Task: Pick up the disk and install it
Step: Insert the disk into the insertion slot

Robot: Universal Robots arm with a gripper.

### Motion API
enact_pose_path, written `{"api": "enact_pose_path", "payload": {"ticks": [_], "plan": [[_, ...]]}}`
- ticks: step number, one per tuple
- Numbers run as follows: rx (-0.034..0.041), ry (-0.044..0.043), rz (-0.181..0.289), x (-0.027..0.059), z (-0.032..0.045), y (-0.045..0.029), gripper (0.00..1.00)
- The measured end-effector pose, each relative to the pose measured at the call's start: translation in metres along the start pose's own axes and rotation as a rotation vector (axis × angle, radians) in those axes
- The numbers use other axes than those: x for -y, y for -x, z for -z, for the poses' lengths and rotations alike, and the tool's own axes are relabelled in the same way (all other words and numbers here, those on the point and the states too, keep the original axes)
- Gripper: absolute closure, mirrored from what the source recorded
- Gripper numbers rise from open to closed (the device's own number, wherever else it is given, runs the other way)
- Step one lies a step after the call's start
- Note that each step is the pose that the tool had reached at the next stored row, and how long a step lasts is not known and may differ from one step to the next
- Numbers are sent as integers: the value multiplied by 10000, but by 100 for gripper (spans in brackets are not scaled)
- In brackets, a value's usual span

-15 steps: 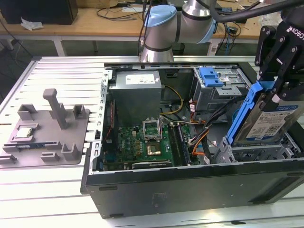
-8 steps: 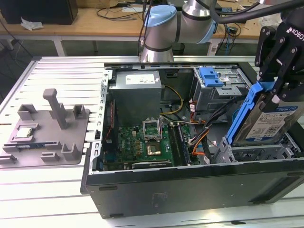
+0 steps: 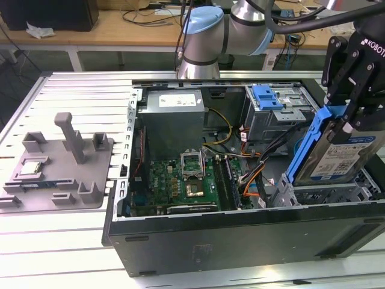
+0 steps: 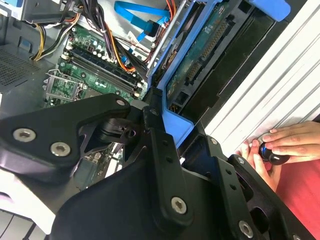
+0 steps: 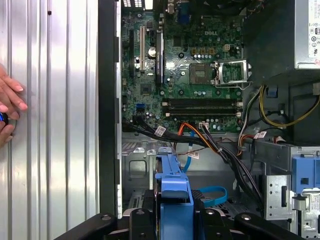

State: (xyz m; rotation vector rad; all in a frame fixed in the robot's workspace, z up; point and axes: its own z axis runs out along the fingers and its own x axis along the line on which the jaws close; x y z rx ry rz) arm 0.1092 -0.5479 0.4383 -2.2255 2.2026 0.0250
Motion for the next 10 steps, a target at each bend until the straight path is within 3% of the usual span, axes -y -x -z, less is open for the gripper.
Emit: {"api": "enact_pose_path", "payload": {"ticks": [10], "plan": [[-1,0,0,0,-104,-2,63]]}}
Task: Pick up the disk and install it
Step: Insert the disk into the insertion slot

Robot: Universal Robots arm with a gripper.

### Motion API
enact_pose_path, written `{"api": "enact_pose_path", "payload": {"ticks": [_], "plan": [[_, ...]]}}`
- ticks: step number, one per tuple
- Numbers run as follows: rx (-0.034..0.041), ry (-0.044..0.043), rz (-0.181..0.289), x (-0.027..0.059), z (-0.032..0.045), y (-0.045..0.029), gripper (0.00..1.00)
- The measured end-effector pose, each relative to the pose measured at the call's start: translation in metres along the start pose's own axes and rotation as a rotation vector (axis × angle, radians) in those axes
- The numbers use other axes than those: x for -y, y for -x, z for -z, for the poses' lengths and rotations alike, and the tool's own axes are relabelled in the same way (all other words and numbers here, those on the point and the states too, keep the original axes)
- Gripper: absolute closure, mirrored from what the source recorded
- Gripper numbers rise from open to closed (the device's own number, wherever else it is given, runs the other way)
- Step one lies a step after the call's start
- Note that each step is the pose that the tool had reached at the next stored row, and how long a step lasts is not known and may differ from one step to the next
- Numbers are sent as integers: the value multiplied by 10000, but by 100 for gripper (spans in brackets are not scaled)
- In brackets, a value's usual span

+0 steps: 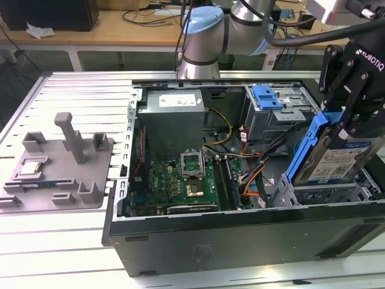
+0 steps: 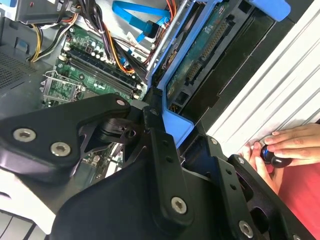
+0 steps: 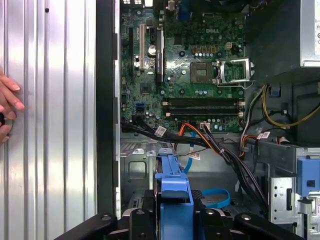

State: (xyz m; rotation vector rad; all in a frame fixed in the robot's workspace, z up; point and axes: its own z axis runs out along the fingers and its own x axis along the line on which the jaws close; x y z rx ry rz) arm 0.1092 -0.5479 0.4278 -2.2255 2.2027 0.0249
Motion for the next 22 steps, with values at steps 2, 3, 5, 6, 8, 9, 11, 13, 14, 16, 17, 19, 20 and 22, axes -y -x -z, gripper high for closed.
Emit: {"api": "enact_pose_path", "payload": {"ticks": [2,3,5,6,8,9,11,13,14,16,17,19,20,22], "plan": [[1,0,0,0,-24,-1,63],[0,0,0,0,-33,-1,63],[0,0,0,0,-55,-2,63],[0,0,0,0,-76,-2,63],[-1,0,0,0,-96,-3,63],[0,0,0,0,-115,-4,63],[-1,0,0,0,-146,-4,63],[0,0,0,1,-169,-5,63],[-1,0,0,1,-177,-5,63],[0,0,0,1,-198,-5,63],[-1,-1,0,1,-214,-6,63],[-1,0,0,1,-234,-6,63],[-1,0,0,1,-242,-6,63],[-3,0,0,1,-263,-7,63]]}}
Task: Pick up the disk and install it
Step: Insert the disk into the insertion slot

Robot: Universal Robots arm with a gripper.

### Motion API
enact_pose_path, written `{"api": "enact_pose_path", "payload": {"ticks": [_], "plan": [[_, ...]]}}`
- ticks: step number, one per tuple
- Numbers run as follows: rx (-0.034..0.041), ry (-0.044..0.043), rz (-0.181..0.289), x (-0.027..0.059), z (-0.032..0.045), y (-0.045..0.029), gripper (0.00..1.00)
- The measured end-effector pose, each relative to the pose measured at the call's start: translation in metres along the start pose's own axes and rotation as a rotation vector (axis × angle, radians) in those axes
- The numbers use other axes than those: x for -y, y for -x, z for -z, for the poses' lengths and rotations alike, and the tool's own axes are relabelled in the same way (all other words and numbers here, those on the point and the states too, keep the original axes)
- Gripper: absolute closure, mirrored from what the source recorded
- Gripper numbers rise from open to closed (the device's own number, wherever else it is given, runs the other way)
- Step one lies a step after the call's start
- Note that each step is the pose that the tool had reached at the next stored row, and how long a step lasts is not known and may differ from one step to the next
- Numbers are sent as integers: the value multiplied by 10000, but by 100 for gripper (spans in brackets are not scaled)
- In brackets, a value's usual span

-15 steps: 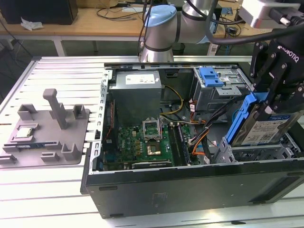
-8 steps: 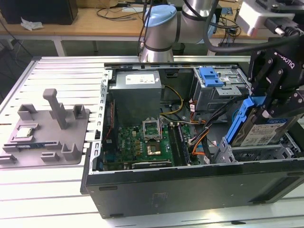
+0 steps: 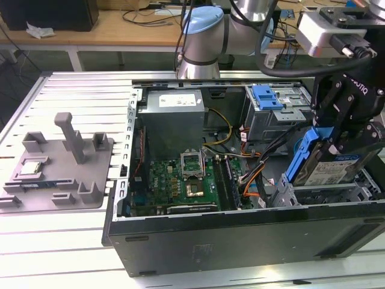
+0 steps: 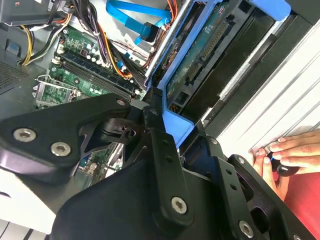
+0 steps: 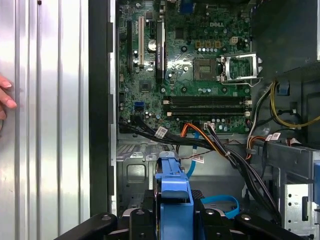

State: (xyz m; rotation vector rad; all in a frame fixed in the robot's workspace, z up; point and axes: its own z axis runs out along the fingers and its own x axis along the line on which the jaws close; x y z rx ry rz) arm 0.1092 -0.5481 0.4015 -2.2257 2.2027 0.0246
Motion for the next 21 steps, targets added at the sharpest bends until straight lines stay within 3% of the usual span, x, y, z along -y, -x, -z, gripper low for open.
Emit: {"api": "enact_pose_path", "payload": {"ticks": [12,13,15,16,21], "plan": [[4,-1,0,0,-78,-1,62],[3,1,-1,0,-84,-1,50],[0,0,-1,0,-85,-2,50],[1,0,0,0,-86,-1,44],[2,0,-1,0,-87,-1,44]]}}
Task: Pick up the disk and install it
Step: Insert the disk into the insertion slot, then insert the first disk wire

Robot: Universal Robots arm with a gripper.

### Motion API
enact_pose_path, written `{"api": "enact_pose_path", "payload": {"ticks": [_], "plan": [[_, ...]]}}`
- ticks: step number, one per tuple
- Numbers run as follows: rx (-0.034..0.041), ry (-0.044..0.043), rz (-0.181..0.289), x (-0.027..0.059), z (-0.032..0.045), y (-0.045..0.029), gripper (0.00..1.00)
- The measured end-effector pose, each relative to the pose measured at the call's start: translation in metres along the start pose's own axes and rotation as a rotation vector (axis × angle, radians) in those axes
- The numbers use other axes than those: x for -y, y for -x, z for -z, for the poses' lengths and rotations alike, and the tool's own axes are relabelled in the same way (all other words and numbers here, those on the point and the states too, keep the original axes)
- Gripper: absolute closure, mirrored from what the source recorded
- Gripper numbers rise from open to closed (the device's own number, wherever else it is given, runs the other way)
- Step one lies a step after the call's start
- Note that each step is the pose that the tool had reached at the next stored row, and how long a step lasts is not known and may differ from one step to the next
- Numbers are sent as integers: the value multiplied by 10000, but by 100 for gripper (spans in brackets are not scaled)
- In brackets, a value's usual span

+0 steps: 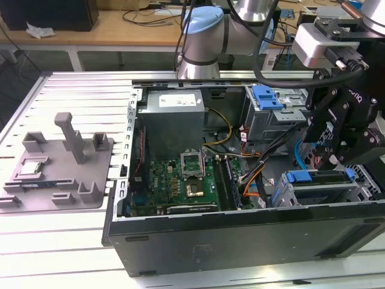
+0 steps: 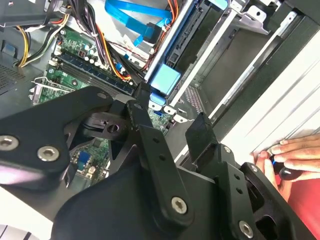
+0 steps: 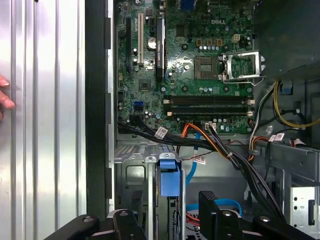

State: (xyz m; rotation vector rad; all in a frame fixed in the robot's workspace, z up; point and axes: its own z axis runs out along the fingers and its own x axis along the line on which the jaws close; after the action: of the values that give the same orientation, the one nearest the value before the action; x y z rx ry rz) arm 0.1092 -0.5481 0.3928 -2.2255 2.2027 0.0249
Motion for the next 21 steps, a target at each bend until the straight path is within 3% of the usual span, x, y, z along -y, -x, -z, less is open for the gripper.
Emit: {"api": "enact_pose_path", "payload": {"ticks": [12,14,16,17,19,20,21], "plan": [[0,-5,-1,0,-8,4,44],[0,-5,-33,0,-13,22,44],[-10,-7,-105,1,-15,90,44],[-96,-1,-115,2,-16,130,44],[-385,47,-121,3,-17,163,44],[-581,85,-124,6,-17,195,44],[-681,104,-139,12,-18,213,44]]}}
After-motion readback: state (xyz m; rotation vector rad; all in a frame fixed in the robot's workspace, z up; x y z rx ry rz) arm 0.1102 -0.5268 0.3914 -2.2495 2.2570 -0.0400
